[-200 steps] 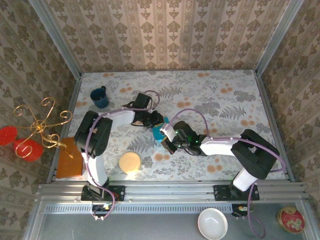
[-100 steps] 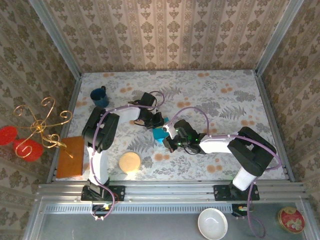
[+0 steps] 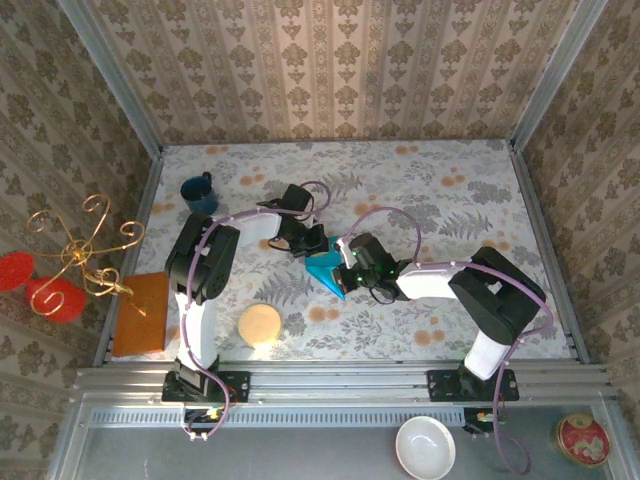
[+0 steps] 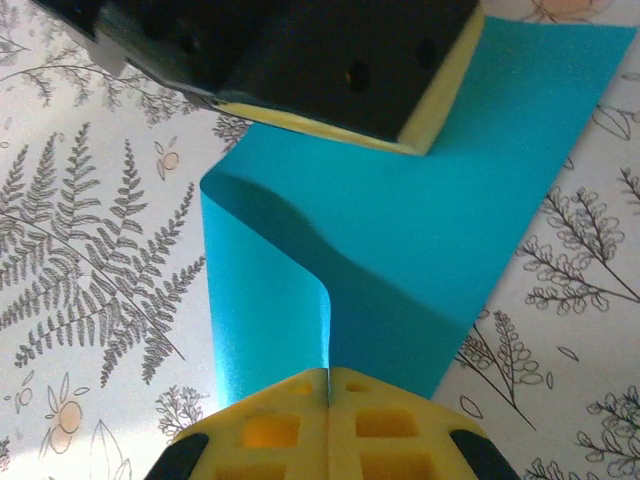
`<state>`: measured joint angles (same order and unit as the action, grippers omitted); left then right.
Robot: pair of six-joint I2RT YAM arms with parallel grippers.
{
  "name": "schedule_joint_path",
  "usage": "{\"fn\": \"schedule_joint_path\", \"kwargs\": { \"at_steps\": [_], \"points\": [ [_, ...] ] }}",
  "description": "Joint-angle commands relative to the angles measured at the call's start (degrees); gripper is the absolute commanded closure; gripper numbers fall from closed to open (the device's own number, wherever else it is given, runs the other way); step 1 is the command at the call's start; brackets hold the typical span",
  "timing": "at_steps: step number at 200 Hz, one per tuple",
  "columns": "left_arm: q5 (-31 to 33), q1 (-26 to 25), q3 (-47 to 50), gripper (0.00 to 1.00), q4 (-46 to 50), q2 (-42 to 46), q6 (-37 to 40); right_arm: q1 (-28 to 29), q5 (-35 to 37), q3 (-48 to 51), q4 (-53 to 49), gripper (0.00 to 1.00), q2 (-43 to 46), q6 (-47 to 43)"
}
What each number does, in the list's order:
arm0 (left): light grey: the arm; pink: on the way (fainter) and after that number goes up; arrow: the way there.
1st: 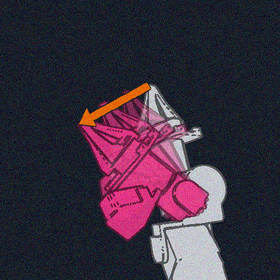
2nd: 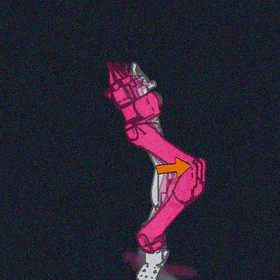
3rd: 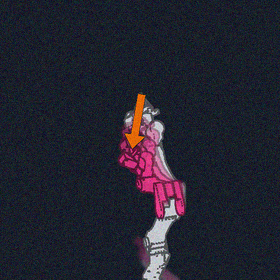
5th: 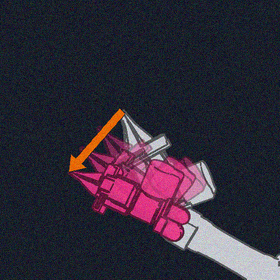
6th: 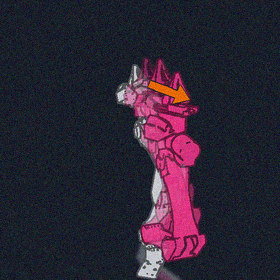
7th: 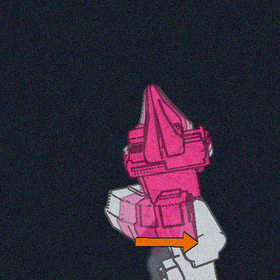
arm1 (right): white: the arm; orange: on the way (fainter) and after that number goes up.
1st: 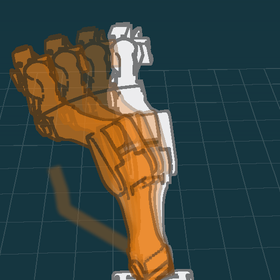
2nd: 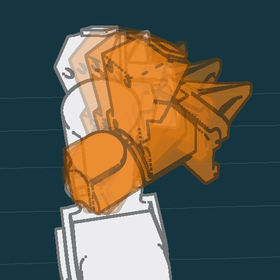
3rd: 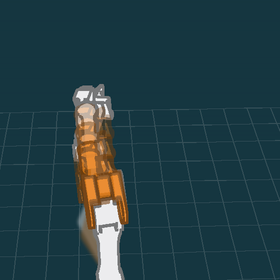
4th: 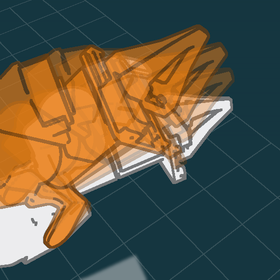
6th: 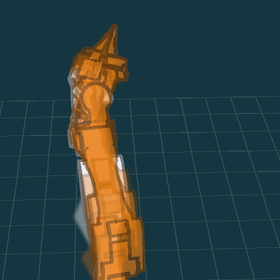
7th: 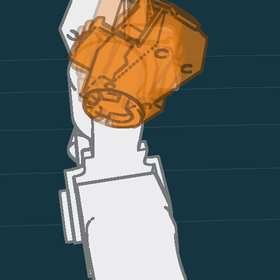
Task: Fold a paper plane with a square sheet of paper (pick it up from the middle)
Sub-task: Third fold the triangle at the center of the table.
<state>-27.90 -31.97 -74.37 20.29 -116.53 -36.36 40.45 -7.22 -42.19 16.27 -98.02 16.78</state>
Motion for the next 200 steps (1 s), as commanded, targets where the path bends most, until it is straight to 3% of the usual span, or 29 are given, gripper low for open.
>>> {"fn": "schedule_joint_path", "kwargs": {
  "at_steps": [1, 69, 121, 200],
  "points": [
    [0.8, -0.6, -0.1, 0.89, 3.4, -2.6, 1.3, -0.2, 2.2, -1.6, -1.6, 1.0, -1.0, 2.0],
    [-0.4, -0.1, -0.9, 0.88, 3.2, -1.1, 1.4, -0.2, 2.0, -1.9, -2.0, 1.0, -2.0, 3.1],
    [0.5, 1.8, -0.3, 0.8, 2.3, 3.6, 1.6, -0.2, 1.8, -1.9, -2.1, 1.0, -2.4, 3.3],
    [1.2, 2.6, -0.6, 0.87, 4.3, -0.6, 2.4, -0.3, 0.5, -2.3, -1.4, 1.0, -2.4, 3.1]
  ]
}}
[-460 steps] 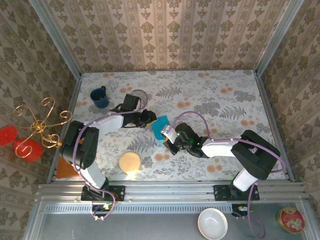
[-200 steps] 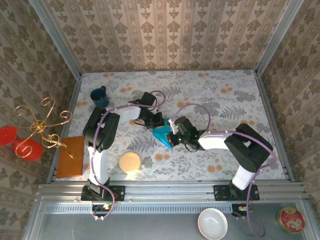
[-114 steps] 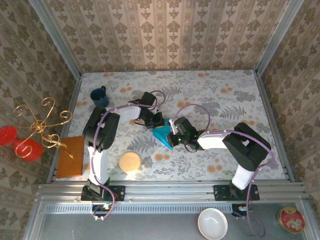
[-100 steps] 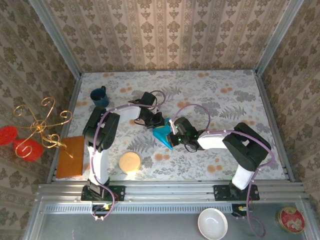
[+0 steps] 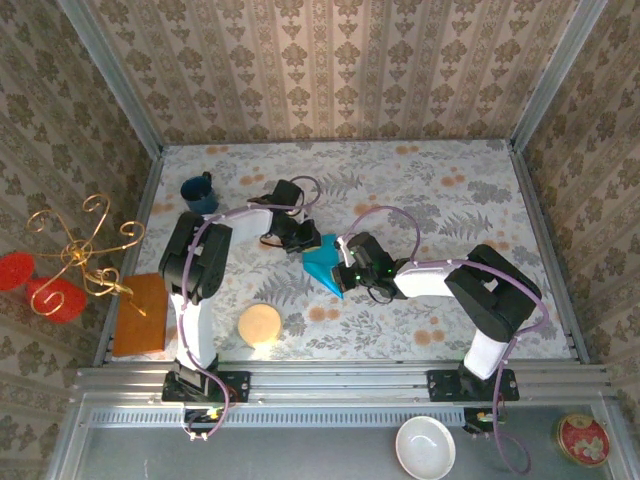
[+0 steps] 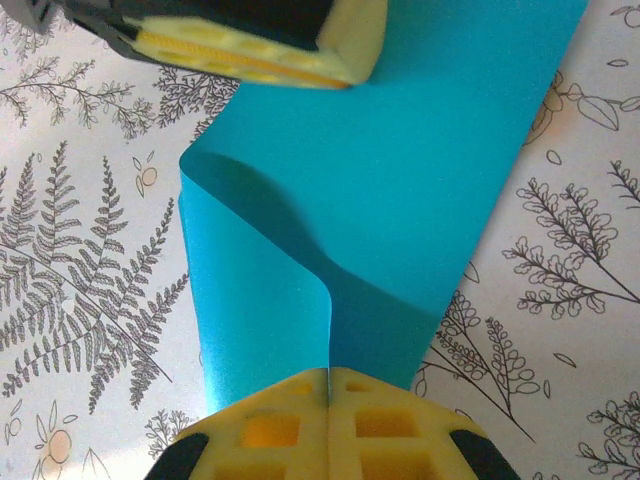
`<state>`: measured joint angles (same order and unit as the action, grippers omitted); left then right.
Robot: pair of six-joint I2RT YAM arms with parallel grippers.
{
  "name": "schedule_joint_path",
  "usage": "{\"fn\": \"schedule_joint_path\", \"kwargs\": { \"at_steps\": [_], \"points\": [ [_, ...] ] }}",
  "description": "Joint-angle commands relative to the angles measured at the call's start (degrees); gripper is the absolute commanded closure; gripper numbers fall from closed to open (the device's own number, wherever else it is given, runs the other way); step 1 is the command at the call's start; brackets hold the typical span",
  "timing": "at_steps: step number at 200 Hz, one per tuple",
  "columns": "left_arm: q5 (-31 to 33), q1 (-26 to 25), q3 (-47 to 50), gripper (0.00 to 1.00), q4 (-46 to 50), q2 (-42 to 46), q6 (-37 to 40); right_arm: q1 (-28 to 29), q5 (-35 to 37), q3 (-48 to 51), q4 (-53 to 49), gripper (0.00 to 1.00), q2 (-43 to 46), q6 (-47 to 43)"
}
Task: Fold a paper plane with a square sheet of paper (pick it up from the middle)
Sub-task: Third fold the triangle at the center of the table.
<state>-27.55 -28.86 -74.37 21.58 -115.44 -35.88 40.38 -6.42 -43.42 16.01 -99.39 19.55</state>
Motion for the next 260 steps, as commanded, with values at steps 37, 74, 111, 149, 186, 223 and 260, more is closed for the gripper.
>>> {"fn": "schedule_joint_path", "kwargs": {
  "at_steps": [37, 74, 111, 149, 186, 223, 260],
  "points": [
    [1.3, -1.0, -1.0, 0.88, 4.3, -2.8, 2.7, -0.6, -1.0, -1.3, -1.0, 1.0, -1.1, 0.1],
    [1.3, -1.2, -0.6, 0.89, 4.2, -3.0, 2.8, -0.7, -1.7, -1.7, -1.4, 1.0, -1.8, 0.3],
    [1.1, -1.2, -0.7, 0.89, 4.3, -3.2, 3.0, -0.8, -2.7, -1.8, -1.4, 1.0, -2.3, 0.4],
    [1.1, -1.2, -0.6, 0.9, 4.3, -3.2, 3.0, -0.9, -3.2, -1.9, -1.6, 1.0, -2.6, 0.6],
    [1.0, -1.2, -0.6, 0.9, 4.2, -3.3, 3.0, -1.1, -3.5, -2.3, -2.1, 1.0, -3.1, 0.6],
    [0.8, -1.2, -0.6, 0.9, 4.2, -3.4, 3.0, -1.1, -3.7, -2.5, -2.4, 1.0, -3.4, 0.6],
    [0.7, -1.3, -0.6, 0.9, 4.2, -3.4, 3.0, -1.2, -3.4, -2.6, -2.4, 1.0, -3.3, 0.4]
  ]
}}
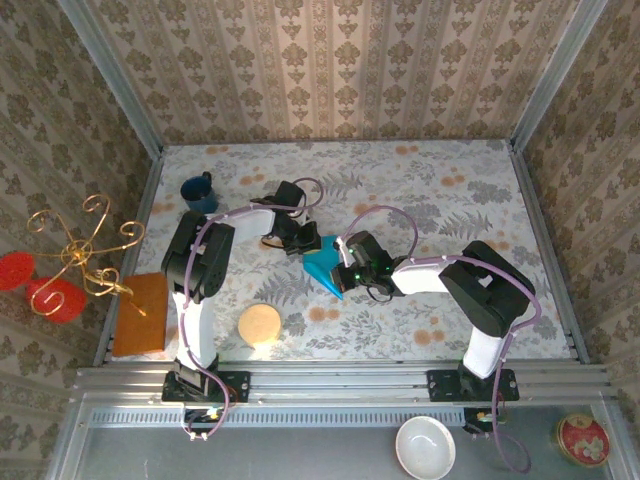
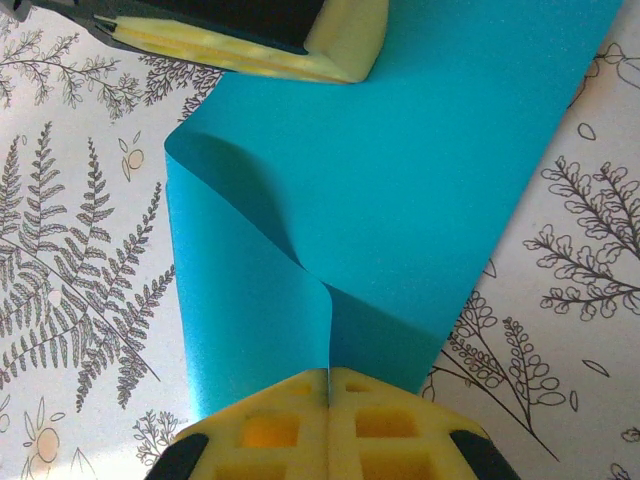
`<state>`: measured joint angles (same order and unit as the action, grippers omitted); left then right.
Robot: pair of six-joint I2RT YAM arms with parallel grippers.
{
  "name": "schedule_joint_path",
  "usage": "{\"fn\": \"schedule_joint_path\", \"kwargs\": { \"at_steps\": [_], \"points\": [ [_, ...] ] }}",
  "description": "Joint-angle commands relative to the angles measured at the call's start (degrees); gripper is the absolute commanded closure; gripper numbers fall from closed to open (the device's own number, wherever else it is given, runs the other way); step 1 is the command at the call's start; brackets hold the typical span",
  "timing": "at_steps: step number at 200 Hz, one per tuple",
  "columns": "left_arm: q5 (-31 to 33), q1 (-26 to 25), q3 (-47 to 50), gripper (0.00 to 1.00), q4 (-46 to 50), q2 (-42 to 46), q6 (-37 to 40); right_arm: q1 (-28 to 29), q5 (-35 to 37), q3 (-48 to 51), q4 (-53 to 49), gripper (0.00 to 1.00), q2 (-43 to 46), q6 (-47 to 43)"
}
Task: Fold a paper plane with a square sheet of paper (pick it up from the middle)
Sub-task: Third fold the triangle at the center of the table.
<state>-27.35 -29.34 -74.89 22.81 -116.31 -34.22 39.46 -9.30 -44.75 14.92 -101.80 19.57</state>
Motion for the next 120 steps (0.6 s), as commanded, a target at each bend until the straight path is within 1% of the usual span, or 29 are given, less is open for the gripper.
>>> {"fn": "schedule_joint_path", "kwargs": {
  "at_steps": [1, 81, 109, 120],
  "points": [
    [0.6, -0.8, -0.1, 0.9, 3.0, -2.5, 1.3, -0.3, -0.5, -1.3, -1.3, 1.0, -1.0, 0.4],
    [0.3, -0.7, -0.7, 0.9, 3.3, -2.4, 1.5, -0.4, -0.5, -2.0, -2.9, 1.0, -2.0, 0.9],
    [0.8, -0.7, -1.8, 0.9, 3.3, 0.8, 1.5, -0.4, -0.5, -1.8, -3.7, 1.0, -2.0, 1.7],
    [2.0, -0.7, -1.7, 0.86, 3.0, 3.2, 0.8, -0.4, -0.5, -1.6, -3.9, 1.0, -1.9, 2.3]
  ]
}}
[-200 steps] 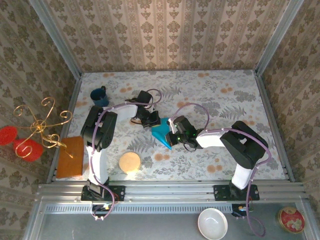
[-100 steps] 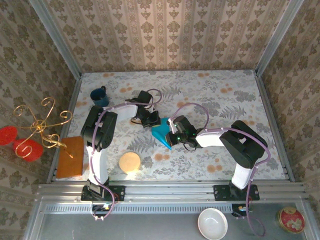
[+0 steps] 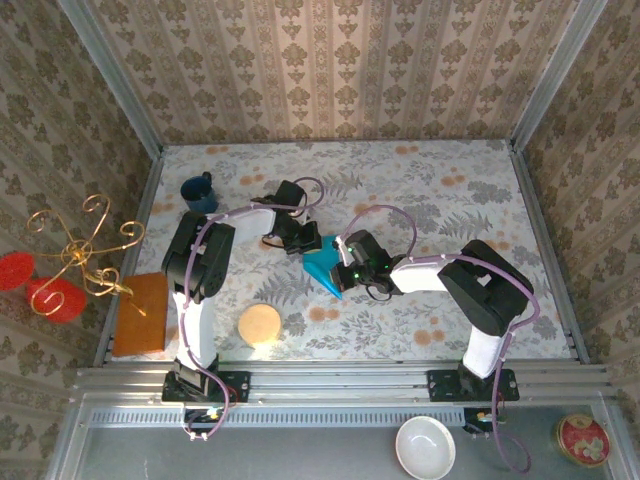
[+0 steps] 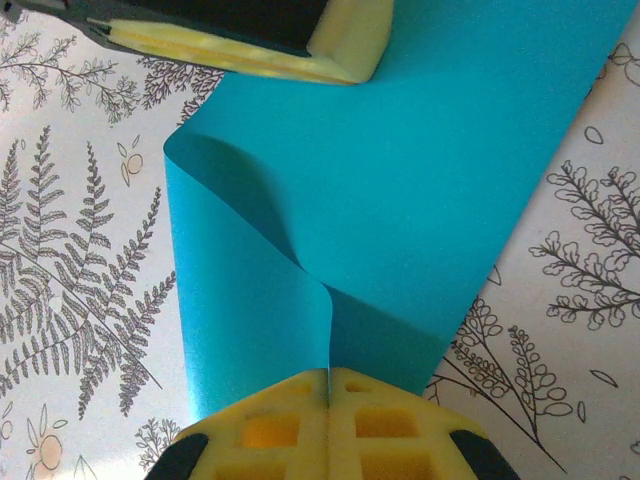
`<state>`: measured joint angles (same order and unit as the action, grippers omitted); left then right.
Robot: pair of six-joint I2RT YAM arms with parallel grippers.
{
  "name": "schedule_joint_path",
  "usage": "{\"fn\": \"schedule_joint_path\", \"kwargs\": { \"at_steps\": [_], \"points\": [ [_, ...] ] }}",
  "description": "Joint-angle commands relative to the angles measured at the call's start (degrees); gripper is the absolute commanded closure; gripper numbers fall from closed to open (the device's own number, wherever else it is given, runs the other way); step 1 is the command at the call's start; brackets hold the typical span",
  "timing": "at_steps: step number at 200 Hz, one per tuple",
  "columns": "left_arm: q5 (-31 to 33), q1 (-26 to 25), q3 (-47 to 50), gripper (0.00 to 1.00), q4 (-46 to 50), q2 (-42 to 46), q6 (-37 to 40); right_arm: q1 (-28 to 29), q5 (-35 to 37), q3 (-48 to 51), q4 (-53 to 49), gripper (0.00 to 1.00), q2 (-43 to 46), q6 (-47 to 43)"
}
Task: Fold a paper plane with a square sheet of paper (pick it up from the middle)
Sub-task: Third fold the triangle at the center of the table.
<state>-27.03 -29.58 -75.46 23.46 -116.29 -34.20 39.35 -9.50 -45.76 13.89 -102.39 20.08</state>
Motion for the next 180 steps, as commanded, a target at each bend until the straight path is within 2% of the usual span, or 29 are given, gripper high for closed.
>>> {"fn": "schedule_joint_path", "kwargs": {
  "at_steps": [1, 26, 60, 124, 180],
  "points": [
    [1.8, -0.5, -1.0, 0.86, 2.3, 3.4, 0.8, -0.3, -0.3, -0.6, -2.9, 1.0, -1.2, 1.8],
    [4.8, -0.5, 2.6, 0.8, 0.3, 9.0, -2.1, -0.3, -0.3, -0.3, -3.1, 1.0, -0.9, 3.4],
    [3.7, -1.1, 10.2, 0.78, -4.3, 15.0, -7.1, -0.3, -0.7, -0.6, -3.4, 1.0, -1.0, 4.1],
    [1.3, -4.2, 19.6, 0.87, -13.1, 19.6, -16.8, -0.4, -0.7, -0.9, -4.0, 1.0, -0.9, 4.9],
    [-1.9, -5.5, 20.9, 0.89, -15.7, 17.8, -19.2, -0.4, -1.0, -1.2, -3.8, 1.0, -1.3, 5.2]
  ]
}}
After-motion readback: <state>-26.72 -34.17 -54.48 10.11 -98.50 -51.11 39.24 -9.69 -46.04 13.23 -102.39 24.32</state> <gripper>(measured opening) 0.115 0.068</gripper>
